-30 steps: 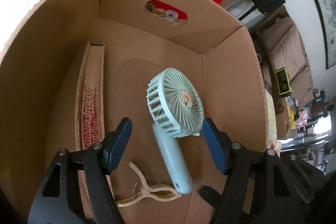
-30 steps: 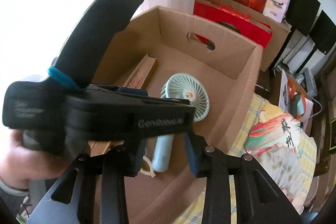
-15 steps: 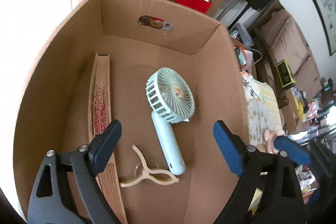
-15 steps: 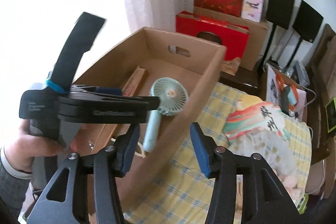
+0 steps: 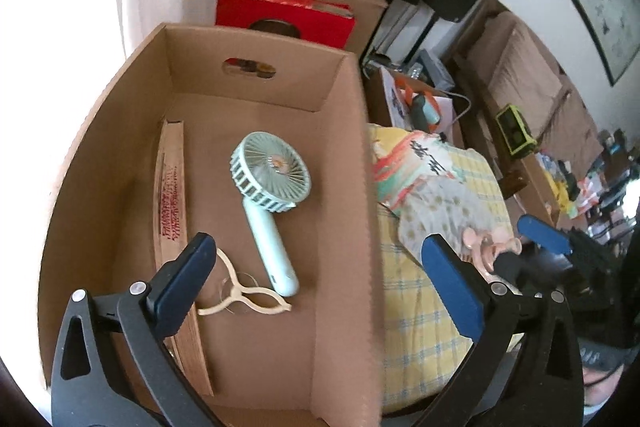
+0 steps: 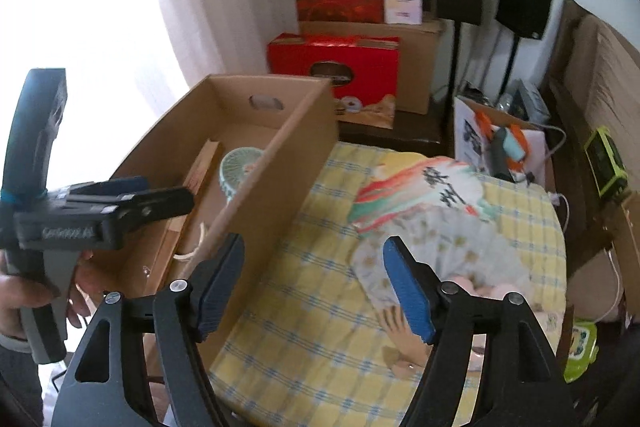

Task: Organize objects
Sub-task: 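Withdraw both open tools from the box back over the table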

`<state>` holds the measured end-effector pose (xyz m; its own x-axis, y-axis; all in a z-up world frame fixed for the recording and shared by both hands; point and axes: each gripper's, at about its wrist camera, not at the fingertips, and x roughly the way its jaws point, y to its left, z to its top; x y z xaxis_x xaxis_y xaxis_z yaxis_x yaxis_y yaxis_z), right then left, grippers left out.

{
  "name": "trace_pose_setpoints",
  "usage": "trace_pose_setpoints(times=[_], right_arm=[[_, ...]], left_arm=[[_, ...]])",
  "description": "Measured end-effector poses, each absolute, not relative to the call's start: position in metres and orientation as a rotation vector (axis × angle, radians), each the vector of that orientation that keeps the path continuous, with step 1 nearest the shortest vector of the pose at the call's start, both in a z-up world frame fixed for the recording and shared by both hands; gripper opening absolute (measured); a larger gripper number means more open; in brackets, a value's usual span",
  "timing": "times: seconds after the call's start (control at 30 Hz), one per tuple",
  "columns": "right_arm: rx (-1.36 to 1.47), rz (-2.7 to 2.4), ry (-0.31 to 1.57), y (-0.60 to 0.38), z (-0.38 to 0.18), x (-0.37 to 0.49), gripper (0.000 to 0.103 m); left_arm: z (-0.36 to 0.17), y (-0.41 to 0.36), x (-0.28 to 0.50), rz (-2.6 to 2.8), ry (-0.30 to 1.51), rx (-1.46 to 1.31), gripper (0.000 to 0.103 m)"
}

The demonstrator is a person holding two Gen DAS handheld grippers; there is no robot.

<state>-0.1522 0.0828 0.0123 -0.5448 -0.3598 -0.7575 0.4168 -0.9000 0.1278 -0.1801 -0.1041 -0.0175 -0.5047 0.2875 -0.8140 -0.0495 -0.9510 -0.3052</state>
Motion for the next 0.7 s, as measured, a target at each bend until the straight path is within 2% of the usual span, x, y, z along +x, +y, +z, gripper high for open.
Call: trace_pose_setpoints(times=[0.2, 0.37, 0.47, 0.7], right_arm=[[1.163, -2.463, 0.012, 0.114, 0.020, -0.150, 0.086], [1.184, -2.460, -0.047, 0.137, 0.018, -0.150, 0.092], [1.191, -2.467, -0.073, 0.150, 0.017, -0.148, 0.103], [1.192, -2.495, -0.110, 0.182, 0.017, -0.143, 0.103]], left_arm=[[-0.006, -0.077, -0.167, 2.555, -0.277, -1.420, 0.103], [0.000, -0.053, -0.158, 2.552, -0.211, -1.391, 0.103], [0.001, -0.040, -0.155, 2.528, -0.200, -1.389, 0.103], [0.003, -0.009, -0.153, 2.475, -0.169, -1.388, 0.103]])
